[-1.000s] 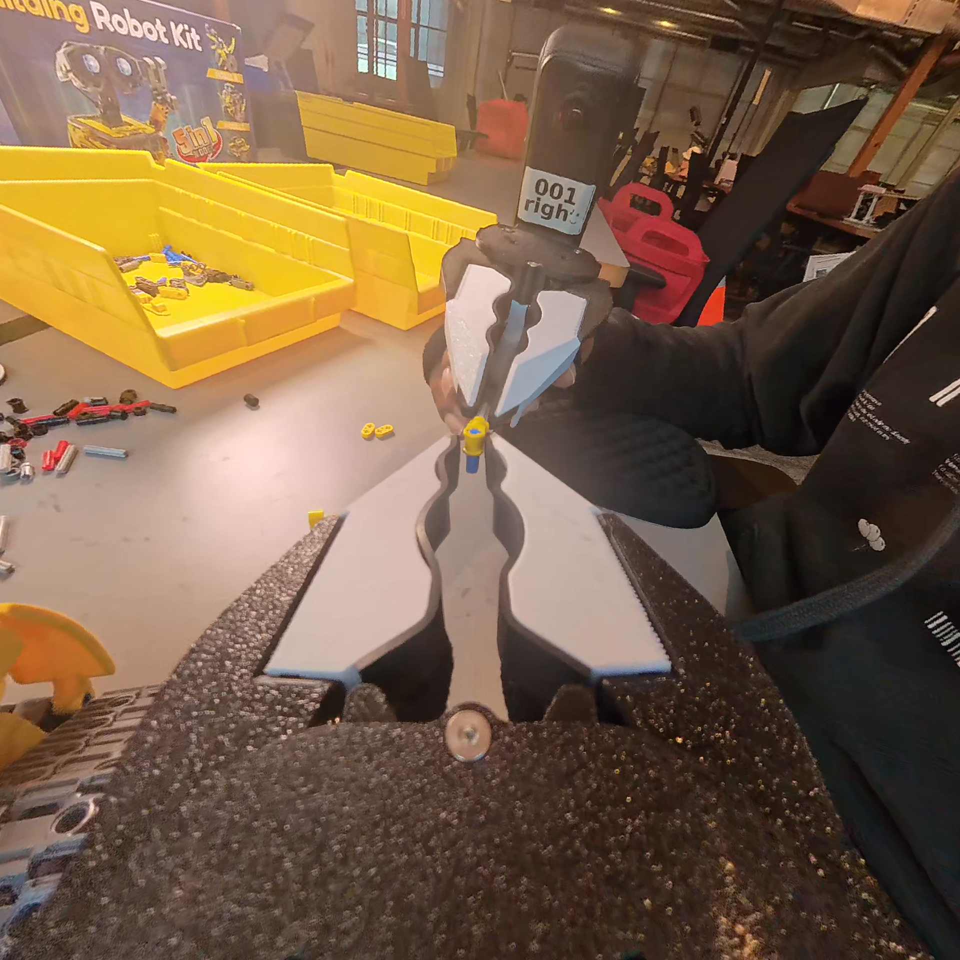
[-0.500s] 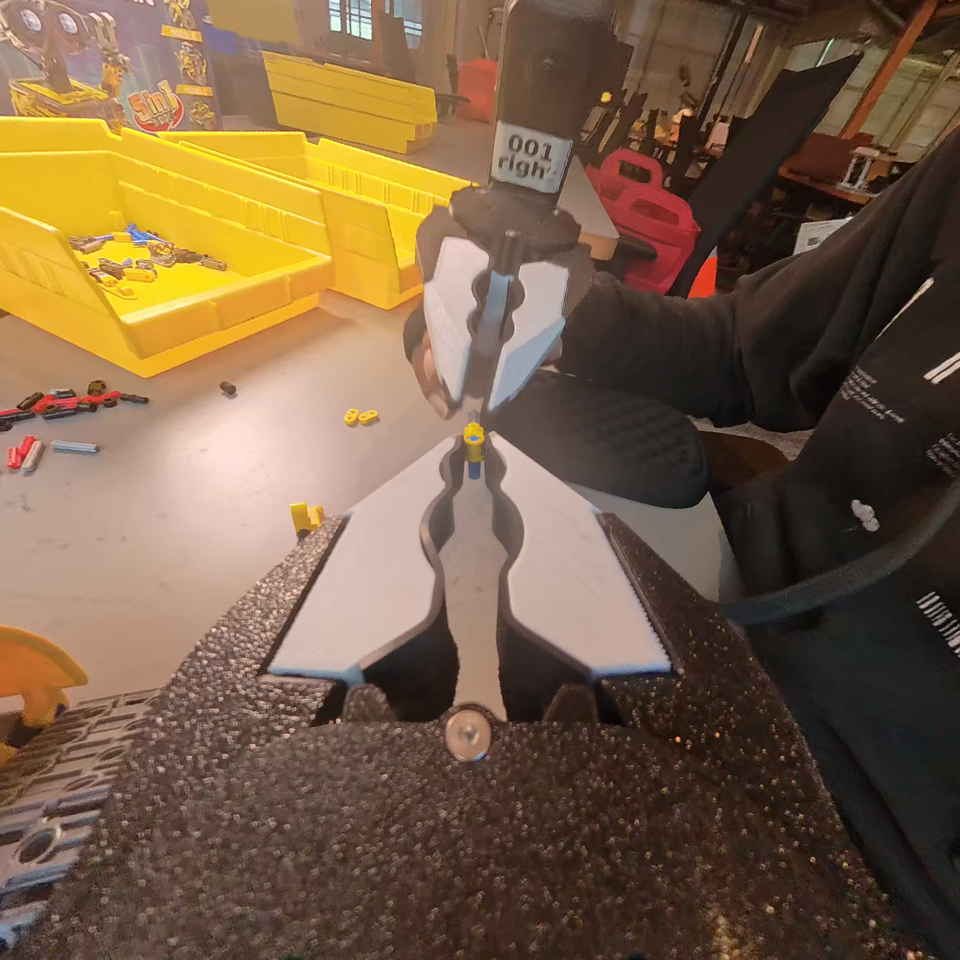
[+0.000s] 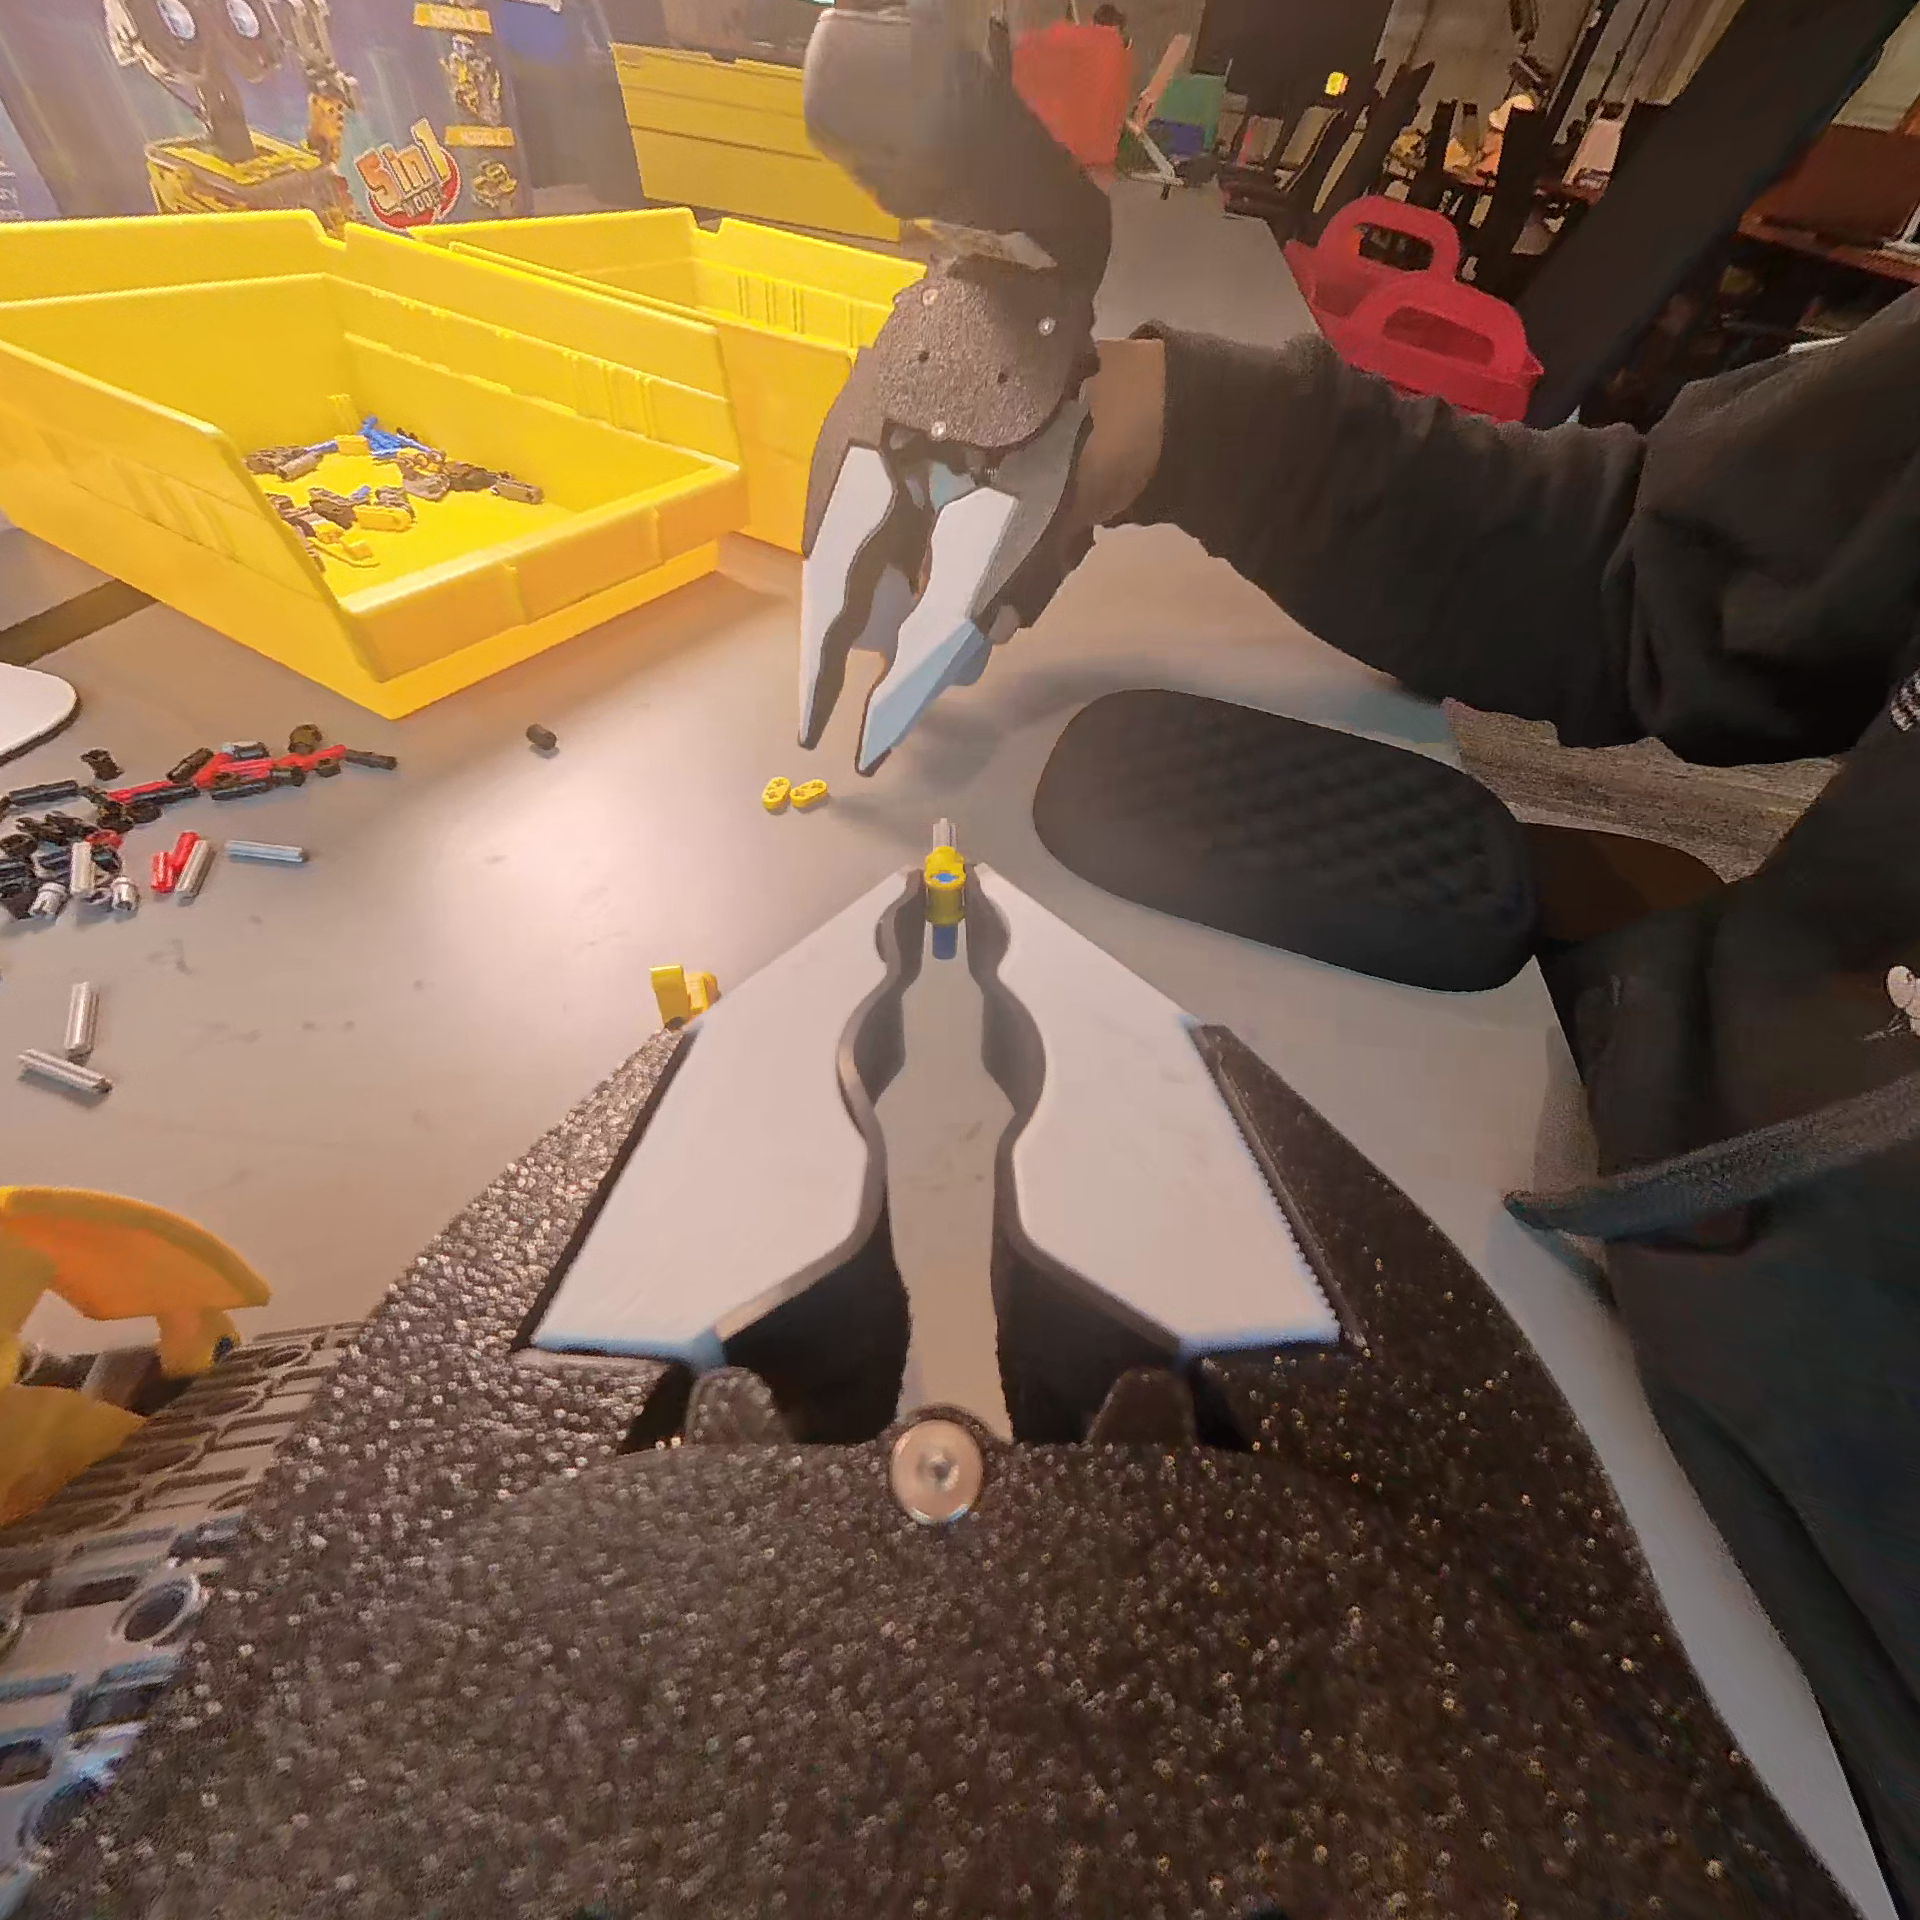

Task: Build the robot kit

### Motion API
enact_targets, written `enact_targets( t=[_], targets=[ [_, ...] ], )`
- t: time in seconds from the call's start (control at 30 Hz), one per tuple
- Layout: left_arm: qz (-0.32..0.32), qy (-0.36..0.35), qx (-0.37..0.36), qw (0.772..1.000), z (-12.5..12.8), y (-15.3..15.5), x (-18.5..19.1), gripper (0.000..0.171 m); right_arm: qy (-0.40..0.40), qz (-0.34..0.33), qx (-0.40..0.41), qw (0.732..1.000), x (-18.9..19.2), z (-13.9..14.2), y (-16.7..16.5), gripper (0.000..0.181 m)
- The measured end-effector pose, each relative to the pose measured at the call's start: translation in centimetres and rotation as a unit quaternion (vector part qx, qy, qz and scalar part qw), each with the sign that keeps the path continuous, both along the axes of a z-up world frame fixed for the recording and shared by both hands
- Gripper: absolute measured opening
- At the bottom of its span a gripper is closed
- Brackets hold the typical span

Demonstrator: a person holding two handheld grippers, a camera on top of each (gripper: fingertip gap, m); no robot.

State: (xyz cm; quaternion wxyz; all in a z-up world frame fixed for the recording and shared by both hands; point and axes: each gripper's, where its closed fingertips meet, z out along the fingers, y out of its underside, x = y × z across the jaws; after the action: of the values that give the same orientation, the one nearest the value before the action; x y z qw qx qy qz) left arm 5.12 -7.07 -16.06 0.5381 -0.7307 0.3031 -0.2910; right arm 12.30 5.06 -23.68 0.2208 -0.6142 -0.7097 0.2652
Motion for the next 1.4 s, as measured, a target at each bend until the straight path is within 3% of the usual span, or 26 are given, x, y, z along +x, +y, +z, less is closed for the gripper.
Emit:
enact_targets(
  t=[0.4, 0.83, 1.07, 1.23, 1.4],
  targets=[
    [0.011, -0.007, -0.012, 1.000, -0.1, 0.2, -0.3, 0.006, -0.069, -0.003, -0.011, 0.998, -0.8, -1.4, 0.5, 0.009],
    [-0.003, -0.073, -0.028, 0.997, 1.2, -0.2, -0.6, 0.006, -0.047, 0.029, 0.049, 0.997, -0.8, -1.3, -0.2, 0.007],
    [-0.015, -0.125, -0.046, 0.991, 1.9, -0.2, -0.8, 0.006, 0.097, 0.065, 0.047, 0.992, -3.1, 2.0, -2.0, 0.007],
    [-0.021, -0.184, -0.062, 0.981, 2.8, 0.0, -1.4, 0.006, 0.277, 0.110, 0.019, 0.954, -5.5, 7.1, -4.4, 0.007],
    [-0.030, -0.241, -0.080, 0.967, 3.7, 0.0, -2.0, 0.006, 0.361, 0.128, -0.015, 0.924, -6.5, 10.2, -5.4, 0.007]
  ],
)
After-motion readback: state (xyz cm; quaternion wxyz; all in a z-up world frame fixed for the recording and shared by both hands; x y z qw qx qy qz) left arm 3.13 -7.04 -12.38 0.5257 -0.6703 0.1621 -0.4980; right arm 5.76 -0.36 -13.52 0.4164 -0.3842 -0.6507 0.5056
